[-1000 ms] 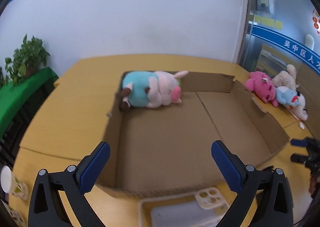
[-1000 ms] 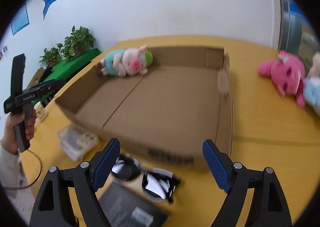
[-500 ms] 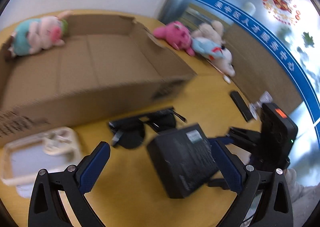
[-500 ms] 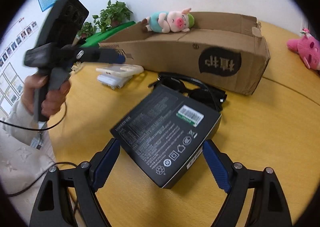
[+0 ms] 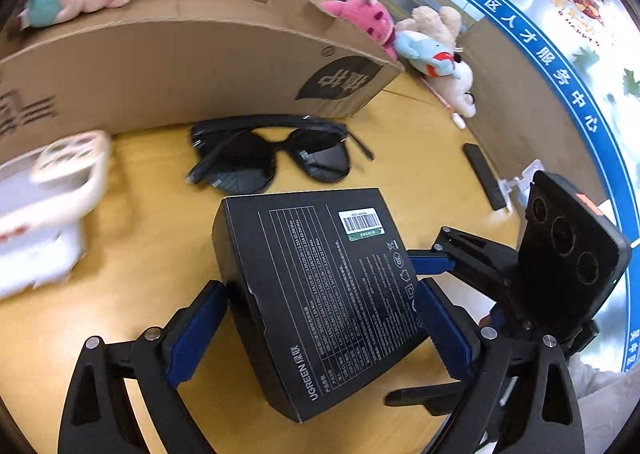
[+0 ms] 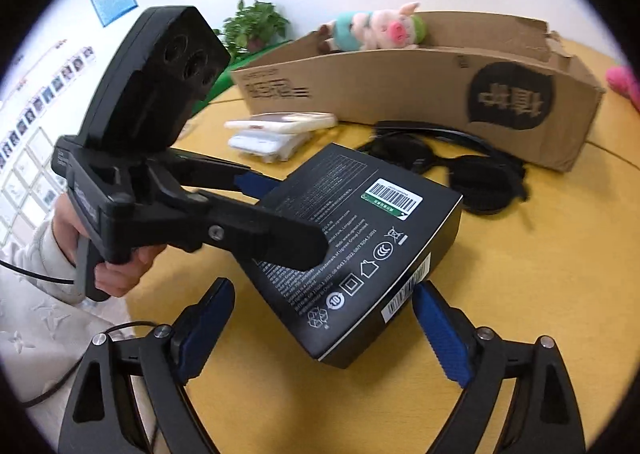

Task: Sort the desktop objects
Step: 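Grasp the black UGREEN box with both grippers, then lift the black box with both grippers and carry it into the cardboard box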

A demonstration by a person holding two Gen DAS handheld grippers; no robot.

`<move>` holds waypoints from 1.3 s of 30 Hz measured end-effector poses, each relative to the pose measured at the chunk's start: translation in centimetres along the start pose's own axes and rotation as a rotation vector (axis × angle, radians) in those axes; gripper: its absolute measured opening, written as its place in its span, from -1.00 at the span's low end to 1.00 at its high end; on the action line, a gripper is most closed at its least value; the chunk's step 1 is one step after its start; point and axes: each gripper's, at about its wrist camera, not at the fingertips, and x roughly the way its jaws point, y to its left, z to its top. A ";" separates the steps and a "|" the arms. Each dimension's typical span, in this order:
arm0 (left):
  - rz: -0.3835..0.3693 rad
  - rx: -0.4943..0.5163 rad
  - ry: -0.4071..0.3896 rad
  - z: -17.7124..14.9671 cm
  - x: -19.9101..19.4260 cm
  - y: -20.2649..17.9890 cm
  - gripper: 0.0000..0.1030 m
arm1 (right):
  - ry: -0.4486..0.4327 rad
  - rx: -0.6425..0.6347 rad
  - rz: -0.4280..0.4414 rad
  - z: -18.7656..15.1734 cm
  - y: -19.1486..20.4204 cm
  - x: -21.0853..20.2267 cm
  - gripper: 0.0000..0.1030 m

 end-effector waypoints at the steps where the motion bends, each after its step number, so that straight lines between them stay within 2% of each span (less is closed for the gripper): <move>1: -0.012 -0.021 -0.001 -0.2 -0.4 0.5 0.83 | 0.002 -0.005 0.017 -0.1 0.2 0.1 0.78; 3: -0.053 -0.077 0.003 -0.7 -1.0 1.6 0.83 | -0.007 -0.043 0.018 -0.2 0.9 -0.3 0.78; 6: 0.003 -0.086 -0.034 -0.8 -1.8 2.6 0.83 | -0.002 -0.081 -0.065 -0.3 1.0 -0.5 0.79; 8: -0.022 -0.095 -0.041 -0.6 -1.5 3.1 0.83 | 0.021 -0.089 -0.091 -0.4 0.7 0.1 0.79; 9: -0.054 -0.089 -0.037 -0.5 -1.3 3.2 0.70 | 0.028 -0.092 -0.098 -0.4 0.7 0.4 0.79; 10: -0.089 -0.088 -0.018 -0.5 -1.0 3.3 0.49 | 0.035 -0.101 -0.106 -0.3 0.8 0.9 0.78; 12: -0.064 -0.074 -0.026 -0.4 -0.8 3.0 0.37 | 0.032 -0.121 -0.140 -0.2 1.3 1.6 0.73; 16: -0.072 -0.107 -0.052 -0.1 -1.2 3.4 0.34 | -0.003 -0.113 -0.148 0.2 1.4 1.1 0.70; 20: -0.027 -0.045 -0.138 1.7 -3.7 1.5 0.29 | -0.055 -0.143 -0.183 1.3 2.3 -0.2 0.69; 27: 0.025 0.093 -0.349 7.5 -11.1 -1.8 0.30 | -0.228 -0.262 -0.262 8.2 4.1 -4.5 0.69; 35: 0.102 0.279 -0.592 17.9 -20.8 -5.9 0.30 | -0.438 -0.453 -0.352 19.9 5.7 -10.4 0.69; 39: 0.112 0.310 -0.653 23.1 -23.5 -6.3 0.30 | -0.505 -0.488 -0.348 25.6 5.1 -12.7 0.69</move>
